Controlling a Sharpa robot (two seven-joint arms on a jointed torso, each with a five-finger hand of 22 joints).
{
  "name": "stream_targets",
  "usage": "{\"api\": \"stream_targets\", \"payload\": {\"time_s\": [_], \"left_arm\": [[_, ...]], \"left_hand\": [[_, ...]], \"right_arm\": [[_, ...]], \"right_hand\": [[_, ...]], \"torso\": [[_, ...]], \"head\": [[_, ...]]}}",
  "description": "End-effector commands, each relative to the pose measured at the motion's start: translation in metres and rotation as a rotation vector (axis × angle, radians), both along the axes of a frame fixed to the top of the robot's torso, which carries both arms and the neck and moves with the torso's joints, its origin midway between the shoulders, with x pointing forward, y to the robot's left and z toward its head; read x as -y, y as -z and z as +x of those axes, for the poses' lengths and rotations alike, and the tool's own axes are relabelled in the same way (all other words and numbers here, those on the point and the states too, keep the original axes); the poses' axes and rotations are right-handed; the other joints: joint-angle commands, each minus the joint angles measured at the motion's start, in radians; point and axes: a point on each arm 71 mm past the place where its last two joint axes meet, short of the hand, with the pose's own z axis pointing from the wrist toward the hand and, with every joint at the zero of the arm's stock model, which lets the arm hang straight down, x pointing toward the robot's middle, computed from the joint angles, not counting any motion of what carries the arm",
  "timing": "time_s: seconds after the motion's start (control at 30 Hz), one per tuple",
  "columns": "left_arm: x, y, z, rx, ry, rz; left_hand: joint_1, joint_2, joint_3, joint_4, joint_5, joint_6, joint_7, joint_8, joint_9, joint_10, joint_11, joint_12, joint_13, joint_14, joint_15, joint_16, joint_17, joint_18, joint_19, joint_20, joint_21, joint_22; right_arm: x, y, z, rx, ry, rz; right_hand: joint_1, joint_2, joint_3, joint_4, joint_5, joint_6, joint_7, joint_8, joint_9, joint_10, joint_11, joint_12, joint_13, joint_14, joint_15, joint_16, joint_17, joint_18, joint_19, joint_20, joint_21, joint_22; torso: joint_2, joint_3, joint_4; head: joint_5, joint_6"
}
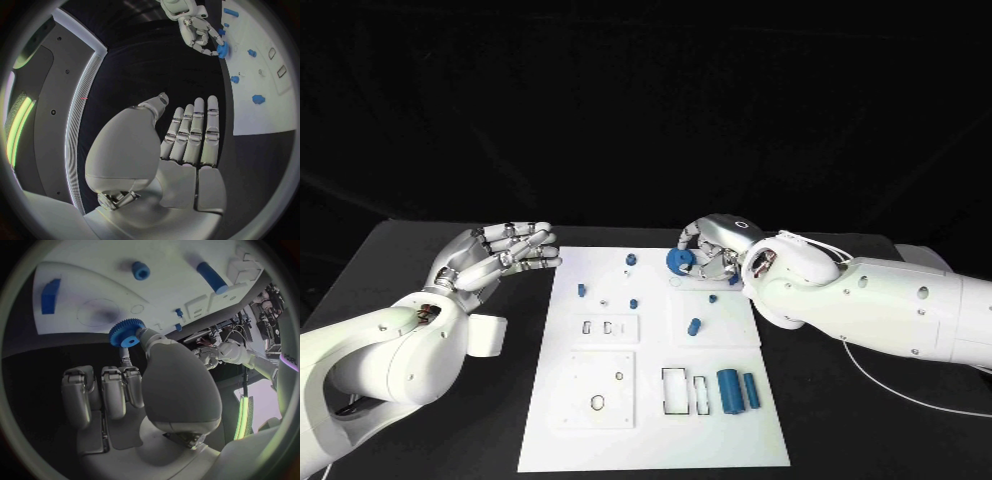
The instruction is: Assemble the parts on the task board
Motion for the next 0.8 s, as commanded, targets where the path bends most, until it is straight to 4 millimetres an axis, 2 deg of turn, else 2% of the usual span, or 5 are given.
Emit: {"api": "stream_targets", "payload": {"time_s": [0.03,0.3,0.43,0.53,0.8], "left_arm": [[0.003,-0.001,0.000,0.006,0.021,-0.010],[0.004,-0.001,0.000,0.006,0.024,-0.011],[0.005,-0.001,-0.001,0.006,0.025,-0.012],[0.006,-0.001,-0.001,0.006,0.026,-0.012],[0.007,-0.001,-0.001,0.005,0.029,-0.013]], "left_hand": [[-0.004,-0.006,0.000,-0.004,0.002,-0.009,0.028,-0.005,-0.001,-0.003,0.002,-0.006,0.001,0.003,0.005,-0.005,0.001,0.014,0.006,0.000,-0.003,-0.001],[-0.004,-0.006,0.000,-0.004,0.002,-0.009,0.028,-0.005,-0.001,-0.003,0.002,-0.006,0.001,0.003,0.005,-0.005,0.001,0.014,0.006,0.000,-0.003,-0.001],[-0.004,-0.006,0.000,-0.004,0.002,-0.009,0.028,-0.005,-0.001,-0.003,0.002,-0.006,0.001,0.003,0.005,-0.005,0.001,0.014,0.006,0.000,-0.003,-0.001],[-0.004,-0.006,0.000,-0.004,0.002,-0.009,0.028,-0.005,-0.001,-0.003,0.002,-0.006,0.001,0.003,0.005,-0.005,0.001,0.014,0.006,0.000,-0.003,-0.001],[-0.004,-0.005,0.001,-0.005,0.002,-0.009,0.028,-0.006,-0.001,-0.003,0.002,-0.007,0.001,0.003,0.005,-0.006,0.002,0.014,0.007,0.000,-0.003,-0.001]], "right_arm": [[-0.015,-0.008,-0.005,0.104,-0.044,-0.029],[-0.047,-0.010,-0.008,0.142,-0.101,-0.041],[-0.061,-0.010,-0.007,0.146,-0.118,-0.043],[-0.070,-0.008,-0.006,0.144,-0.127,-0.044],[-0.088,0.001,-0.002,0.118,-0.139,-0.055]], "right_hand": [[-0.011,-0.001,0.006,-0.001,0.006,0.028,-0.018,0.004,0.002,0.059,-0.007,0.004,0.207,0.105,-0.007,0.006,0.256,-0.014,0.104,-0.007,0.004,0.263],[-0.013,0.000,0.011,-0.002,0.009,0.031,-0.019,0.004,0.002,0.060,-0.008,0.005,0.208,0.104,-0.008,0.005,0.255,-0.014,0.104,-0.008,0.004,0.263],[-0.013,0.000,0.012,-0.002,0.009,0.031,-0.019,0.004,0.002,0.060,-0.008,0.005,0.208,0.104,-0.008,0.005,0.255,-0.014,0.104,-0.008,0.004,0.263],[-0.013,0.001,0.016,-0.003,0.011,0.032,-0.019,0.003,0.001,0.058,-0.008,0.004,0.207,0.104,-0.008,0.005,0.254,-0.014,0.104,-0.008,0.004,0.263],[-0.013,0.001,0.019,-0.004,0.011,0.033,-0.019,0.003,0.001,0.058,-0.008,0.003,0.206,0.104,-0.008,0.005,0.254,-0.014,0.104,-0.009,0.004,0.263]], "torso": [[0.001,-0.0003,-0.0001],[0.001,-0.0021,0.0041],[0.002,-0.0032,0.0029],[0.002,-0.0021,0.0001],[0.002,-0.0015,0.0032]], "head": [[0.002,0.000],[0.011,0.002],[0.013,-0.001],[0.015,0.001],[0.017,-0.004]]}}
